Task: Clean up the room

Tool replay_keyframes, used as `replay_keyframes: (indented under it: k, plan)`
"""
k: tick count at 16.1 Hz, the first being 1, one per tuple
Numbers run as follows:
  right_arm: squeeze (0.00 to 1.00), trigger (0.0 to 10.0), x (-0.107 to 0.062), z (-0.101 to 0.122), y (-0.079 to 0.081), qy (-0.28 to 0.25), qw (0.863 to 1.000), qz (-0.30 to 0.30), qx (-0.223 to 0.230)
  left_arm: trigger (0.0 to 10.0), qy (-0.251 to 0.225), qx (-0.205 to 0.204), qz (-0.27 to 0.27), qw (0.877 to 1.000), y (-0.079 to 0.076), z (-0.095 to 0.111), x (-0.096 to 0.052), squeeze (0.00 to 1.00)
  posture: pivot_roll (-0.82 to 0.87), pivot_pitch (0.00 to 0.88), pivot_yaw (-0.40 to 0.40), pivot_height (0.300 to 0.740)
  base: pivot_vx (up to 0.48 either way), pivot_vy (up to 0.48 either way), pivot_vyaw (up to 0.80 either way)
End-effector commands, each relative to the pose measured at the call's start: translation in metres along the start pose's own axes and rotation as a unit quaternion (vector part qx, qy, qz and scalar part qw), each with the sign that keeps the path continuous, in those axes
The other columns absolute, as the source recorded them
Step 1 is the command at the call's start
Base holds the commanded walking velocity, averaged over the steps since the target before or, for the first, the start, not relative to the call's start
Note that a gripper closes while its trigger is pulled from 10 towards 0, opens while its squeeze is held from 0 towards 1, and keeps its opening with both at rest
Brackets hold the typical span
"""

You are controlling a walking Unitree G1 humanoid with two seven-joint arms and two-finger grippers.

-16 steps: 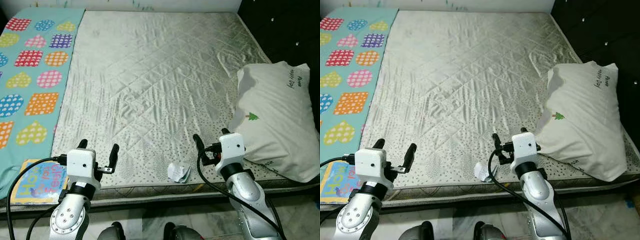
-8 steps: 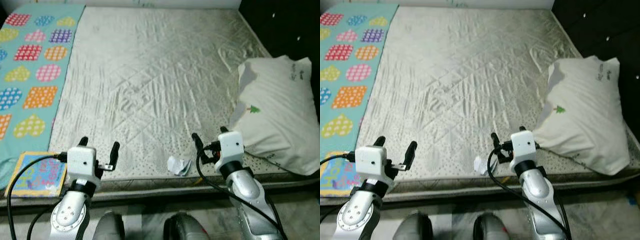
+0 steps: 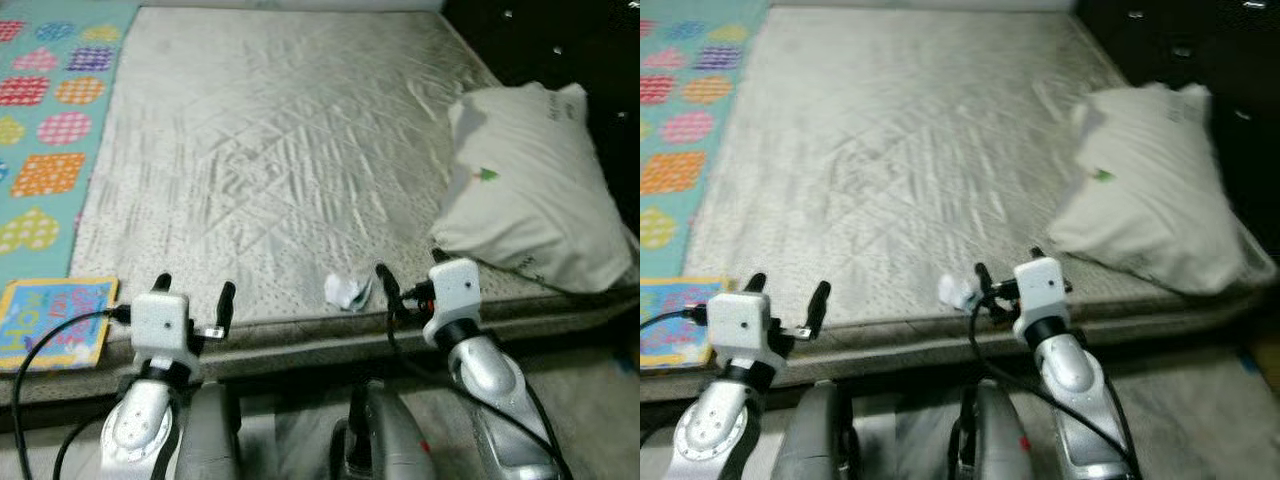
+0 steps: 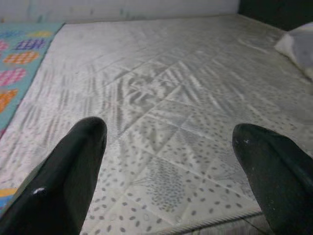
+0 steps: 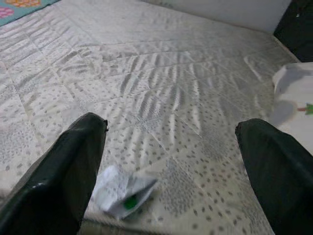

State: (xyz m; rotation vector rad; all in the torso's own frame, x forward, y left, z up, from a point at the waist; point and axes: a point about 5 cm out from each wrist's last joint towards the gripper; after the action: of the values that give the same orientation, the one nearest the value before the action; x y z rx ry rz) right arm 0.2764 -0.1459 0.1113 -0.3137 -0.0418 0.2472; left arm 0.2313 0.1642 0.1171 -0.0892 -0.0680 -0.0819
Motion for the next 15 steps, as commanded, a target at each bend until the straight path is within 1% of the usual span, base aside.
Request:
replay_keyframes:
  k: [1,6,12,15]
  plan:
    - [0.0,10.0,0.0041,0.0015,0.0014,-0.002,1.0,0.011,-0.003,10.0,0.012,-0.001,0.01,1.0,0.0026,-0.0057,-0.0062,0.0,0.02,0.21,-0.071,0.615,0.0,0.0,0.0]
    - [0.0,10.0,0.0046,0.0028,0.0025,-0.008,1.0,0.012,-0.002,10.0,0.011,0.003,0.02,1.0,0.006,-0.0047,-0.0063,0.0,0.02,0.22,-0.063,0.555,0.0,0.0,0.0]
    - [0.0,10.0,0.0061,0.0026,0.0037,-0.01,1.0,0.014,0.0,10.0,0.01,0.002,0.028,1.0,0.0084,-0.0042,-0.0063,0.0,0.02,0.226,-0.062,0.555,0.0,0.0,0.0]
    - [0.0,10.0,0.0072,0.0038,0.0047,-0.013,1.0,0.021,-0.01,10.0,0.01,0.0,0.026,1.0,0.0082,-0.0042,-0.0061,0.0,0.02,0.228,-0.062,0.555,0.0,0.0,0.0]
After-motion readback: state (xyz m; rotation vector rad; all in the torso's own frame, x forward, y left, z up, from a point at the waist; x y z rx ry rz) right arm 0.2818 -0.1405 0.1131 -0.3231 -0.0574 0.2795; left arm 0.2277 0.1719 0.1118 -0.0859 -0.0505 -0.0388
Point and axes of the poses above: a point about 5 cm out from each wrist's last joint towards the gripper, its own x axis pointing out of the wrist towards the gripper, its own z axis along the axis of the wrist's last joint, y = z × x, and after that the axes turned 9 degrees about -x, right-handed
